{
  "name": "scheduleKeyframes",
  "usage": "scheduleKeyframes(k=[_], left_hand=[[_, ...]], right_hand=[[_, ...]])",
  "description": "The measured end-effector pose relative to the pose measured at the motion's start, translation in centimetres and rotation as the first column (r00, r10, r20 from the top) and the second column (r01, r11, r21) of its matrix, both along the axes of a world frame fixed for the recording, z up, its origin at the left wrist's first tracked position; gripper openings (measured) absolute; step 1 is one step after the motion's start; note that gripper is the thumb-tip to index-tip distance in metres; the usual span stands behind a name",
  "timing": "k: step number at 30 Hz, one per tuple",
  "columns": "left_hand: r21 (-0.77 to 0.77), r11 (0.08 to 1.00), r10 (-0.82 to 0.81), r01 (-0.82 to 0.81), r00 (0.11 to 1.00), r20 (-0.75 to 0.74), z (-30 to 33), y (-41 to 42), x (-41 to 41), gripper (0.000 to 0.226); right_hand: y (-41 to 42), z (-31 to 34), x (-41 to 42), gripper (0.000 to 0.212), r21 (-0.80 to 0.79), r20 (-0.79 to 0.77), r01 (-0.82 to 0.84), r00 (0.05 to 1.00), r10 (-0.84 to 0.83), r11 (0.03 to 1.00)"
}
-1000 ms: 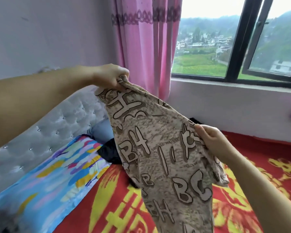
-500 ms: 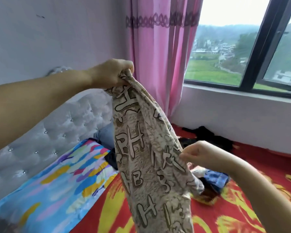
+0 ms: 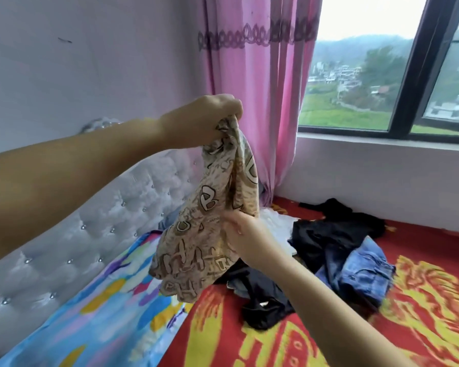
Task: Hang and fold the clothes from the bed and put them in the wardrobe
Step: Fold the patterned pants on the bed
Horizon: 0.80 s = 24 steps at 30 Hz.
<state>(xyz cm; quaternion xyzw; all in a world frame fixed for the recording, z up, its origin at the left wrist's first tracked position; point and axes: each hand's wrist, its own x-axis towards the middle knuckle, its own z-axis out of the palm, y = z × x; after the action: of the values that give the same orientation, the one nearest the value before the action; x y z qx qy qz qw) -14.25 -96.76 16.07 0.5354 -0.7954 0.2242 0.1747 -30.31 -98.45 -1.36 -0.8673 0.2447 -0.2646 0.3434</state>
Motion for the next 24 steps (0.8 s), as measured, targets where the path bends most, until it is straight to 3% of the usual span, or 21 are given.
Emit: scheduleKeyframes(k=[3,5,8,11,14,16,17,19,21,22,24], left_hand=[[0.007,1.0,0.014,-0.014,1.0,-0.016,0.2,0.1,0.3,0.016],[0.011,1.0,0.026,-0.025,0.999,-0.033,0.3,0.2,0.4,0.016],[0.028,0.998,0.049,-0.047,0.997,-0.06,0.0,0.2,0.5,0.015],[0.087,0.993,0.087,-0.081,0.994,-0.066,-0.6,0.0,0.8,0.012],[0.112,0.99,0.096,-0.087,0.992,-0.077,-1.2,-0.5,1.2,0.013],[0.095,0.993,0.086,-0.076,0.992,-0.097,-1.3,-0.7,1.1,0.016],[0.082,0.994,0.079,-0.07,0.991,-0.106,-1.4,-0.8,1.0,0.017],[0.063,0.997,0.061,-0.055,0.992,-0.107,-1.4,-1.0,0.3,0.018],[0.066,0.998,0.029,-0.022,0.995,-0.098,-1.5,-1.1,-0.4,0.019],[0.069,0.998,0.004,0.002,0.996,-0.091,-1.5,-1.1,-0.7,0.02],[0.066,0.997,-0.043,0.048,0.997,-0.07,-1.4,-0.9,-1.3,0.021]], right_hand=[[0.6,0.8,2.6,0.056,0.16,0.178,0.046,0.981,-0.074,0.986],[0.8,1.3,3.2,0.062,0.233,0.275,0.028,0.957,-0.093,0.972],[0.7,2.0,2.5,0.036,0.404,0.338,-0.053,0.936,-0.095,0.913],[0.2,2.4,-0.2,0.016,0.445,0.323,-0.156,0.946,0.004,0.882],[-0.6,2.3,-4.6,0.018,0.464,0.195,-0.318,0.947,0.255,0.827],[-1.0,1.6,-7.4,0.01,0.451,-0.133,-0.346,0.886,0.445,0.823],[-1.4,0.7,-8.4,0.015,0.394,-0.314,-0.294,0.848,0.428,0.871],[-2.9,-1.4,-9.8,0.032,0.149,-0.499,-0.059,0.857,0.127,0.987],[-4.7,-3.1,-10.8,0.043,-0.148,-0.459,0.202,0.853,-0.248,0.968],[-5.5,-3.9,-11.0,0.043,-0.237,-0.439,0.26,0.831,-0.342,0.936],[-7.3,-5.1,-10.6,0.034,-0.261,-0.488,0.257,0.796,-0.357,0.93]])
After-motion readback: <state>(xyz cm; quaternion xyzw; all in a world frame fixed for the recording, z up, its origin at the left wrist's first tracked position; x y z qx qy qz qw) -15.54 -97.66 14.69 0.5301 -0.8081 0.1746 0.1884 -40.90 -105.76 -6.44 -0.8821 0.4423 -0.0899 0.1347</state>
